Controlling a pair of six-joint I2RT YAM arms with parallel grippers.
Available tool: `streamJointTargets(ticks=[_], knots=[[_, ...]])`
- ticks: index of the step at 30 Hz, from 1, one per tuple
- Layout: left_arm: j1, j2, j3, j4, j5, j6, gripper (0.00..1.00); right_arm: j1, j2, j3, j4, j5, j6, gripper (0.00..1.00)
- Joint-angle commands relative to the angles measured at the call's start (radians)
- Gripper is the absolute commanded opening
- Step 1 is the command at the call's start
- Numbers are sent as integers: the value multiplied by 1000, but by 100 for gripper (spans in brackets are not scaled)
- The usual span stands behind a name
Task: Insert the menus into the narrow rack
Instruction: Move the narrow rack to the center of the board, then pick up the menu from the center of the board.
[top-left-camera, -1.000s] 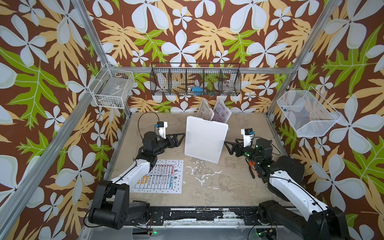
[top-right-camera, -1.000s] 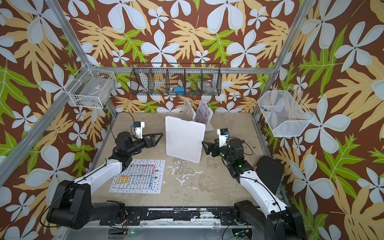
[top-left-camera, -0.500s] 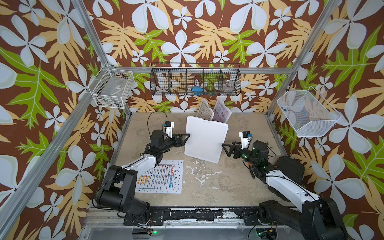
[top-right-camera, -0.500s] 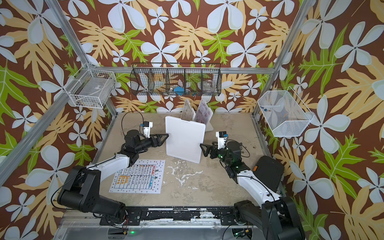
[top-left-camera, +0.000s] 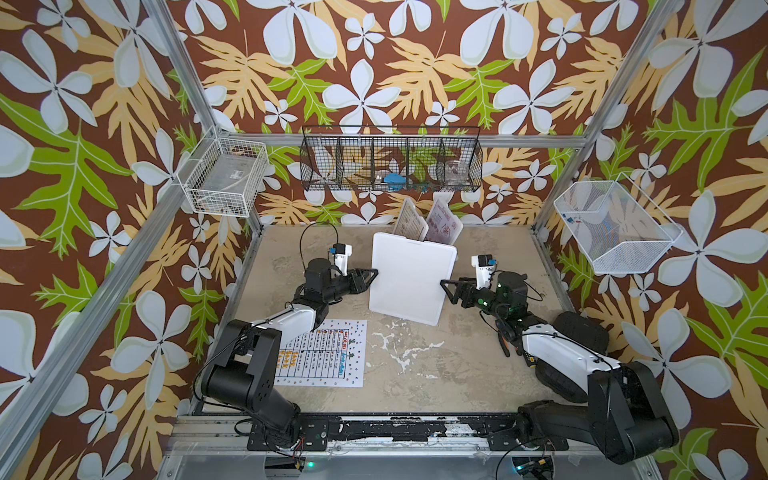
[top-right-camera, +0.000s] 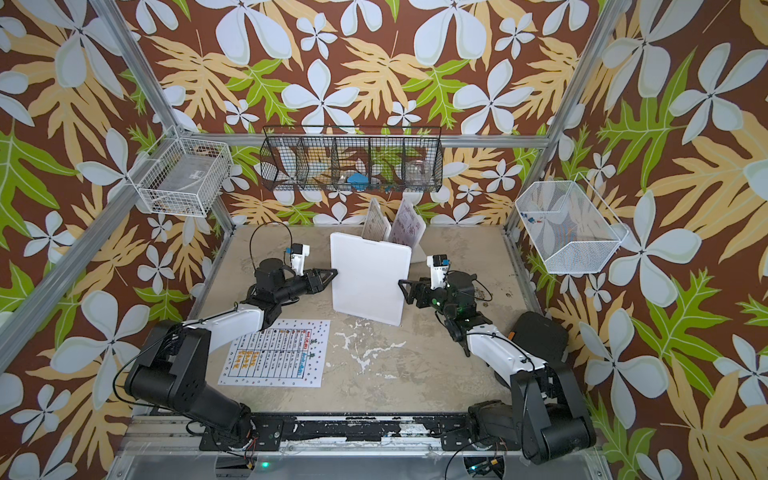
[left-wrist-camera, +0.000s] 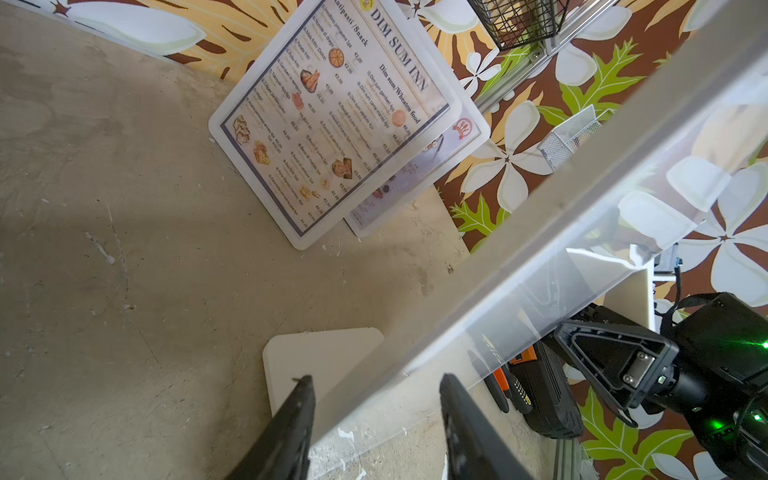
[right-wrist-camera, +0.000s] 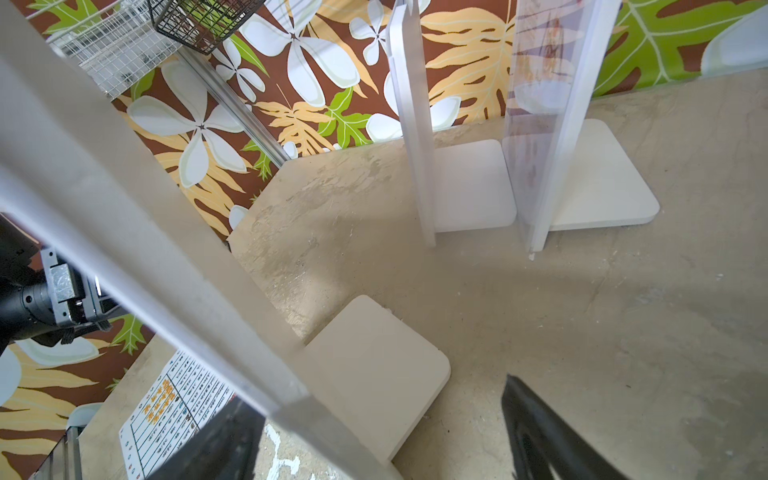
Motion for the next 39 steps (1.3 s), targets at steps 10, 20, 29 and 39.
streamJointTargets(ticks=[10, 20, 29, 39], knots=[[-4, -15, 17, -38, -9, 4, 45, -9, -19, 15, -21, 43, -16, 92], [-3, -327, 70, -732, -571, 69, 90, -10, -300, -207, -14, 207, 90, 100], [39, -463, 39, -937, -718, 5, 100, 234, -345, -155, -305, 318, 154, 100], [498, -518, -36, -1002, -583, 10, 99, 696, -135, -108, -241, 462, 286, 100]])
